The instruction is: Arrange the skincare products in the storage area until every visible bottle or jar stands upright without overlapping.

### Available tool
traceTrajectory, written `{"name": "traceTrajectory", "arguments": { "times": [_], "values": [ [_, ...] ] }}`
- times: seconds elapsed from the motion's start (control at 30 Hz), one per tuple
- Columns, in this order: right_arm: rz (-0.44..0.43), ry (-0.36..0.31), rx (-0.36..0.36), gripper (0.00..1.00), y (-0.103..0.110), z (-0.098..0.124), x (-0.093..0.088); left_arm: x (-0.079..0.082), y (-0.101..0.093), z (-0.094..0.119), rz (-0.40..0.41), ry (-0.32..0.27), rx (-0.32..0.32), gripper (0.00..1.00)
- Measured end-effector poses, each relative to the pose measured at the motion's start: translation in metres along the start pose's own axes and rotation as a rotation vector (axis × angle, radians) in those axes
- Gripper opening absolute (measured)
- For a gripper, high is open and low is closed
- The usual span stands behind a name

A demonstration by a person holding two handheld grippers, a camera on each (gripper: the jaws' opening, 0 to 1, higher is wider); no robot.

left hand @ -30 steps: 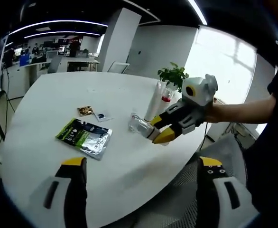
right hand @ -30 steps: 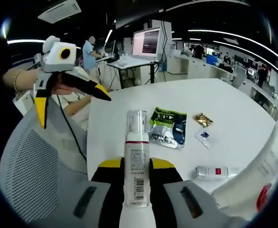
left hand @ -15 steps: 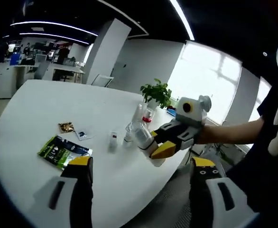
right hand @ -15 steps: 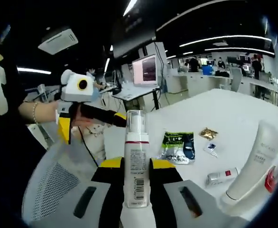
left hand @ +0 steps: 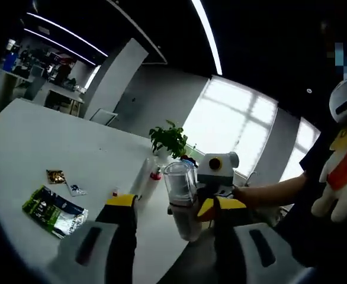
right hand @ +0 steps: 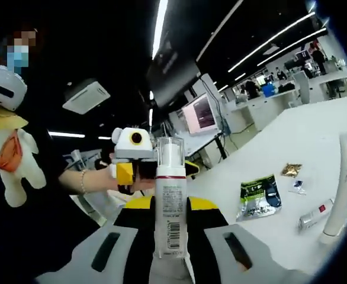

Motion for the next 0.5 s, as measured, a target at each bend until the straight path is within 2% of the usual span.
{"name": "traceTrajectory", "arguments": {
  "times": [0.2,0.37,0.43,0.47,0.5],
  "values": [
    [-0.013,-0.023,0.037,0.19,0.011,-0.007,0.006,0.0,-0.014,-0.01,-0.022,0.046,-0.054,0.35],
    [-0.03,-0.039,0.045,0.19,0.014,-0.008,0.01,0.001,-0.023,-0.015,-0.042,0.051,-0.083,0.21],
    [-0.058,-0.047,0.042,0.2,0.014,-0.006,0.013,0.003,-0.025,-0.017,-0.055,0.054,-0.064,0.2],
    [-0.07,-0.04,0.033,0.2,0.012,-0.005,0.013,0.005,-0.025,-0.019,-0.052,0.061,-0.04,0.2],
    [-0.066,-0.03,0.026,0.21,0.011,-0.005,0.014,0.006,-0.021,-0.02,-0.048,0.071,0.01,0.2]
  ]
}}
Point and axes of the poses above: the point that each gripper's makers call its tool centre point, and the gripper's own axes: z roughly backward along the fingers, y roughly to its left, x roughly out of its top, the point moved 1 cm from there along z, roughly backward along the fingers, and after that the axes turned 14 degrees about z, right-handed, at the moved point
